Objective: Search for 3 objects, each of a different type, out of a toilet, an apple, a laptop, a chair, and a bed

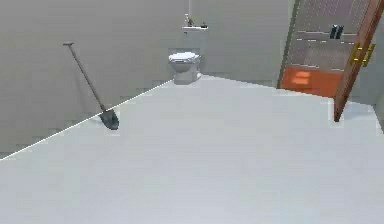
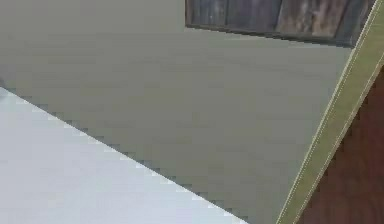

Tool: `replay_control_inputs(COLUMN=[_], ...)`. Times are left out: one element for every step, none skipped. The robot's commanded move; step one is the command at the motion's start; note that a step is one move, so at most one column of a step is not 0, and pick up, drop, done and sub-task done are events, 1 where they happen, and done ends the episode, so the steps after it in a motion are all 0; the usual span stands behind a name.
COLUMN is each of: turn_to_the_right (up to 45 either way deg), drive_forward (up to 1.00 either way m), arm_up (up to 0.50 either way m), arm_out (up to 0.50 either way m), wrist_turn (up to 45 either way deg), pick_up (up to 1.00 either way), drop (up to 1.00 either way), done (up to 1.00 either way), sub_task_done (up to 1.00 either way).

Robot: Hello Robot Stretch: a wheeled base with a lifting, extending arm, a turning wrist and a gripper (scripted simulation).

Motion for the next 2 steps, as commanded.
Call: replay_control_inputs(turn_to_the_right=[0.0, 0.0], drive_forward=[1.00, 1.00], arm_up=[0.00, 0.00], arm_out=[0.00, 0.00], wrist_turn=[0.0, 0.0], pick_up=[0.00, 0.00], drop=[0.00, 0.00], done=[0.00, 0.00], sub_task_done=[0.00, 0.00])
